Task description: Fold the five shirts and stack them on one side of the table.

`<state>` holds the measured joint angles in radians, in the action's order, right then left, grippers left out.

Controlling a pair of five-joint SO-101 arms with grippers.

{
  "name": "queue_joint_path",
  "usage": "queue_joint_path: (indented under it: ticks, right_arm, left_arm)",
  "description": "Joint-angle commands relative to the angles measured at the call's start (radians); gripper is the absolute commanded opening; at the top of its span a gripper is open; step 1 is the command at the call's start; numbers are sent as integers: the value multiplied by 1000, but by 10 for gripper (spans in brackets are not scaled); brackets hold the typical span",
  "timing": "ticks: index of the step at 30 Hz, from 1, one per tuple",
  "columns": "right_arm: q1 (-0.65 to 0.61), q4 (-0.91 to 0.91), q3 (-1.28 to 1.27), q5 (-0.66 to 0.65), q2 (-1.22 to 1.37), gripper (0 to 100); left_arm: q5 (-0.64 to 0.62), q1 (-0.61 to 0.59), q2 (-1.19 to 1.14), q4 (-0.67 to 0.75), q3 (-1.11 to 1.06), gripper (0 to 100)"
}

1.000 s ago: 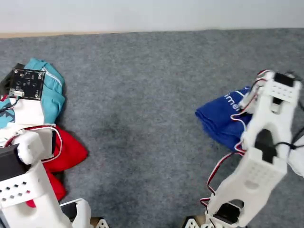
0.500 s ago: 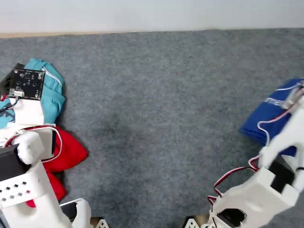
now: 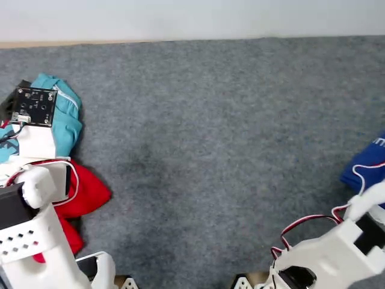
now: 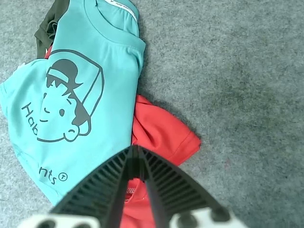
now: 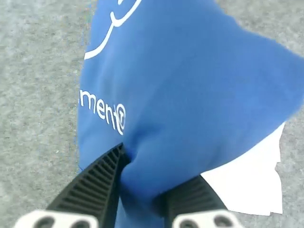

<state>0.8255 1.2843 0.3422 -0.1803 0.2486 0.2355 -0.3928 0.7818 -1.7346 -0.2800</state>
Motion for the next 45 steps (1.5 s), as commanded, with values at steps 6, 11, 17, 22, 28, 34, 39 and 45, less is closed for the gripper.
queue_joint_path:
  ticks: [6, 11, 17, 22, 28, 34, 39, 45]
  right_arm:
    - [36, 7, 120, -18, -79, 9]
    - [61, 2, 121, -54, -81, 9]
    - [70, 2, 143, -54, -70, 9]
    - [70, 2, 144, -55, -47, 9]
    - [110, -58, 146, -89, 53, 9]
    - [171, -170, 146, -166, 193, 9]
    - [206, -246, 146, -238, 266, 9]
    - [239, -306, 146, -305, 269, 9]
  left_arm:
    - [2, 8, 23, -21, 4, 3]
    - [2, 8, 23, -21, 2, 3]
    - [2, 8, 23, -21, 1, 3]
    - [2, 8, 23, -21, 1, 3]
    - [2, 5, 23, -21, 1, 3]
    - [2, 6, 23, -21, -1, 3]
    - [2, 8, 23, -21, -1, 3]
    - [2, 8, 23, -21, -1, 3]
